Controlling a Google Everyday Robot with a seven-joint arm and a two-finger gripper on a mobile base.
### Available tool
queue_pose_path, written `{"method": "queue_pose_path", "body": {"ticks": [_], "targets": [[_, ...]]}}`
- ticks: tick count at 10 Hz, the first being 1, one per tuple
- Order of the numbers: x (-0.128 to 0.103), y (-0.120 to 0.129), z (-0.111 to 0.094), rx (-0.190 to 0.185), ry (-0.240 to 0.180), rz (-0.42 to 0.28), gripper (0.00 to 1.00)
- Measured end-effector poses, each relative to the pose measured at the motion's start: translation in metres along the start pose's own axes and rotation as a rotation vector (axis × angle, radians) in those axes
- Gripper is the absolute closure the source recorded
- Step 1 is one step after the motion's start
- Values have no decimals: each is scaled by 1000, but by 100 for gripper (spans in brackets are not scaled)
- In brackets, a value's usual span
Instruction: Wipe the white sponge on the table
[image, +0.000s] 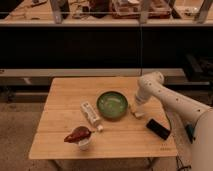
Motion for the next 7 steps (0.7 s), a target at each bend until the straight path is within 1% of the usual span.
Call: {"method": "queue_pose_path", "body": {"ticks": [1,3,4,5,7], "targets": [[13,2,2,-2,6,-11,100],[32,-4,-2,3,4,-12,100],[47,-15,-5,11,1,1,100],[56,-25,-6,15,0,19,100],[61,-41,-5,19,-7,51,100]]}}
